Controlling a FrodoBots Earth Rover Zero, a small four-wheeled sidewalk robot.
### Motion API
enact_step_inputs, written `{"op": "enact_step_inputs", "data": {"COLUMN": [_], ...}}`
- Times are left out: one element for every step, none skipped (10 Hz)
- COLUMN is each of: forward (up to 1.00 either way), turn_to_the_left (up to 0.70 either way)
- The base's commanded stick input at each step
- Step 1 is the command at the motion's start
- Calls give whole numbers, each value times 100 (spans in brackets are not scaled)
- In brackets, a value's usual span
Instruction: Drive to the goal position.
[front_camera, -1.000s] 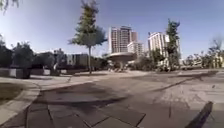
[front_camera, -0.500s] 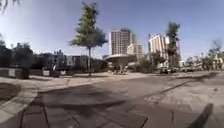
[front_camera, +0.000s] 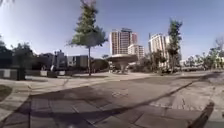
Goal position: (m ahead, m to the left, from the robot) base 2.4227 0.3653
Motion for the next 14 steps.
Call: {"op": "enact_step_inputs", "data": {"forward": [70,70,70,70,69,69,69,68,68,67,66,66,66,64], "turn_to_the_left": [1,1,1,1,1,1,1,1,1,1,1,1,1,1]}}
